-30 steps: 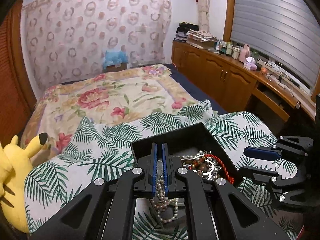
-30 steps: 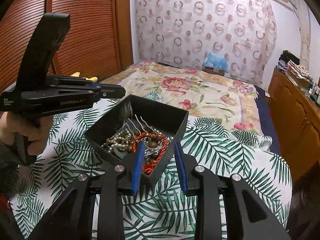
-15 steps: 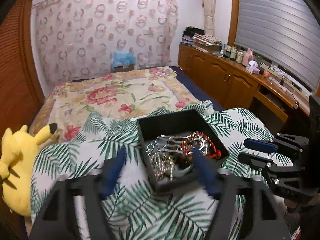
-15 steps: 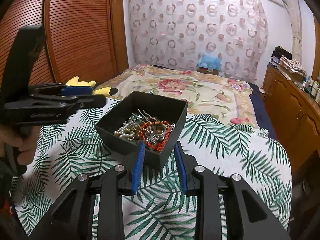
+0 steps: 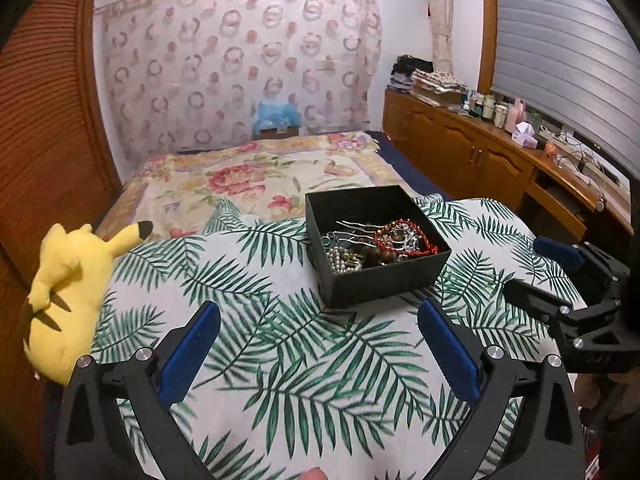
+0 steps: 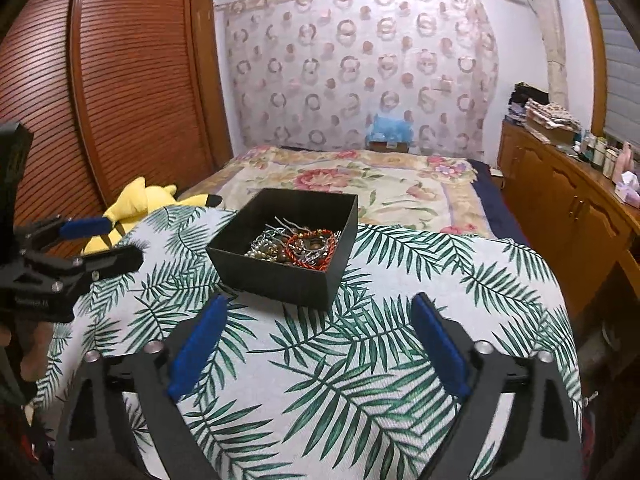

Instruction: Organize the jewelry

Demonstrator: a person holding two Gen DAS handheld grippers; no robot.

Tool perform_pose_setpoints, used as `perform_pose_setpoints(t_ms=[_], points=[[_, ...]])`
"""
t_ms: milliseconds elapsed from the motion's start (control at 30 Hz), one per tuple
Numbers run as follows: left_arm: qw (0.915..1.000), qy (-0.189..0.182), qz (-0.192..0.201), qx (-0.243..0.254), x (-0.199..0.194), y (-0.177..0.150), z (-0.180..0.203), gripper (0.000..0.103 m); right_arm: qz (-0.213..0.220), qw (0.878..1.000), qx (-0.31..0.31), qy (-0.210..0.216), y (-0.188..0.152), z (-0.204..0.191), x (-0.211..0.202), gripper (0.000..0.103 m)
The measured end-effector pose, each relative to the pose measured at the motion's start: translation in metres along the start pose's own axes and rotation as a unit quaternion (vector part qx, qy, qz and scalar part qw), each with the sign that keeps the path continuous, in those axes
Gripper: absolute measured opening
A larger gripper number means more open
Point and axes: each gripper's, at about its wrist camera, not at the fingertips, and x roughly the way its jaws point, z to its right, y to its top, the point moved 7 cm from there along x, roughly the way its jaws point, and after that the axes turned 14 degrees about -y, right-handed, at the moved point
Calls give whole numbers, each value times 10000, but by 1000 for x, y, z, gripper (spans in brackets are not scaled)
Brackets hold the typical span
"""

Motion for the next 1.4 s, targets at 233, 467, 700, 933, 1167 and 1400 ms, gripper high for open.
perform_pose_setpoints(t_ms=[233,467,700,933,1167,1400], points=[[9991,176,393,-3,-42,-1,8,95,370,9987,209,-281,7,3,-37,100],[9974,199,690,-110,-75,-5,17,95,678,9968,315,-277,10,3,-75,100],[9956,273,898,-75,-90,-11,27,95,763,9960,411,-237,6,5,-86,100],[9956,263,899,-69,-91,-12,28,95,749,9960,421,-232,3,3,-88,100],[9956,261,892,-81,-91,-12,28,95,751,9960,414,-271,1,2,-87,100],[9956,266,892,-79,-90,-13,27,95,755,9958,423,-287,-2,3,-86,100]])
